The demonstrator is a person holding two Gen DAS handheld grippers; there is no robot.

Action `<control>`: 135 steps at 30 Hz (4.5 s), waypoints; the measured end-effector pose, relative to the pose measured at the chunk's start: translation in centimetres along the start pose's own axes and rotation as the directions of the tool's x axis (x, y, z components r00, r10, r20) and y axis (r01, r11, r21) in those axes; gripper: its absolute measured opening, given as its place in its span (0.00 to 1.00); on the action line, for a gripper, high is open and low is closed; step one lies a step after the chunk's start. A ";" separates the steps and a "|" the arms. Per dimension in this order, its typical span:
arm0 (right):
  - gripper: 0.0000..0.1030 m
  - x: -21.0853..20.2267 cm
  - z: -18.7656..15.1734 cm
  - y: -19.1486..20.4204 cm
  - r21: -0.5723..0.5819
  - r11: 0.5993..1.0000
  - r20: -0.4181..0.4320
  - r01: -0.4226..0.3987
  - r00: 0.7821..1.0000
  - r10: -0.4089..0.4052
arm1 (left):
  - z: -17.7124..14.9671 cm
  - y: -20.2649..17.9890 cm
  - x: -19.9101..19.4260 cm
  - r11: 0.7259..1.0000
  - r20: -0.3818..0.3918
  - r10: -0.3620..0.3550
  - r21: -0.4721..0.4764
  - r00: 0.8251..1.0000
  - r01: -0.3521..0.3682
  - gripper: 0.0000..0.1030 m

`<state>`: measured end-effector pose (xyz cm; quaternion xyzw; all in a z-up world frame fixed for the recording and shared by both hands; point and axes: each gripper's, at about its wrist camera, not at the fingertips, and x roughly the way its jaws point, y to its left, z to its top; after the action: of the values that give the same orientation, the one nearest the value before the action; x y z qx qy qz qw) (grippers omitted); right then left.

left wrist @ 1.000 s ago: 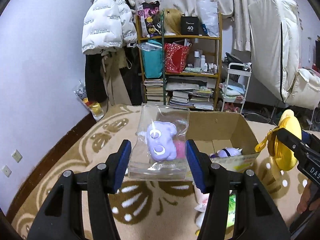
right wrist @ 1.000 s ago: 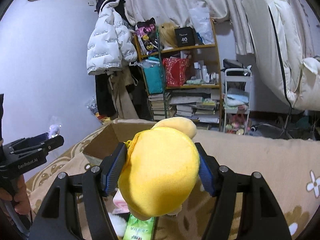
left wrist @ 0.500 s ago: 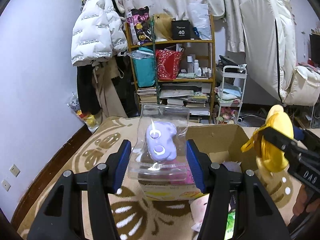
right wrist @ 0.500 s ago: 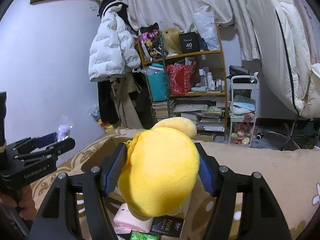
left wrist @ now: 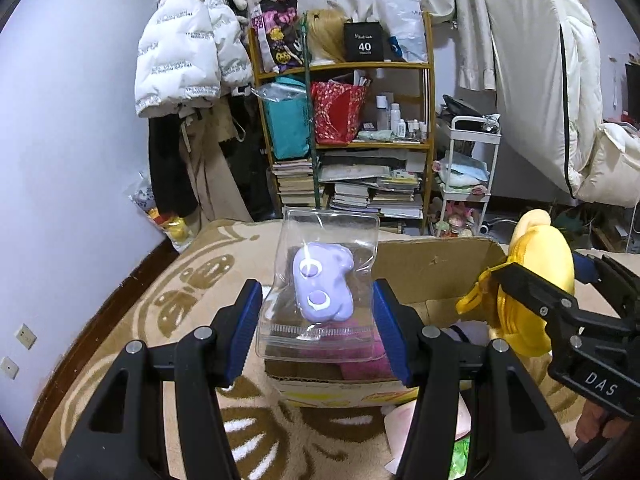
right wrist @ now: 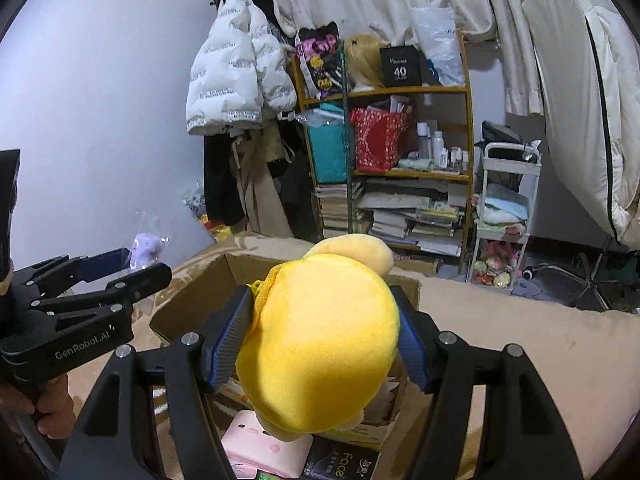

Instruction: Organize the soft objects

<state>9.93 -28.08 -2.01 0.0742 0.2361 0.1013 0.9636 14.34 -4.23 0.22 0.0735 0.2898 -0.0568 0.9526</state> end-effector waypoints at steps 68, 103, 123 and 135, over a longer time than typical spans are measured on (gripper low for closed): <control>1.00 -7.0 -3.8 -0.6 0.116 0.993 -0.198 0.026 0.980 -0.002 | -5.6 0.6 -5.9 1.000 -0.260 -0.018 0.015 0.966 0.023 0.97; 1.00 0.2 -8.8 -1.8 0.187 0.980 -0.434 0.067 0.901 0.021 | -9.4 -2.4 0.2 0.986 -0.465 -0.126 0.039 0.876 0.163 0.97; 1.00 4.5 -11.9 -1.9 0.191 0.979 -0.588 0.069 0.807 0.058 | -12.9 -4.9 5.0 0.967 -0.656 -0.178 0.022 0.733 0.255 0.97; 1.00 5.4 -13.0 -0.5 0.143 0.988 -0.631 0.067 0.775 0.039 | -14.9 -6.8 6.3 0.966 -0.691 -0.136 0.066 0.710 0.249 0.97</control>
<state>8.58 -26.07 -15.91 0.1097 0.5533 0.0943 0.8203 10.41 -8.72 -16.29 0.1321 0.6192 -0.1474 0.7599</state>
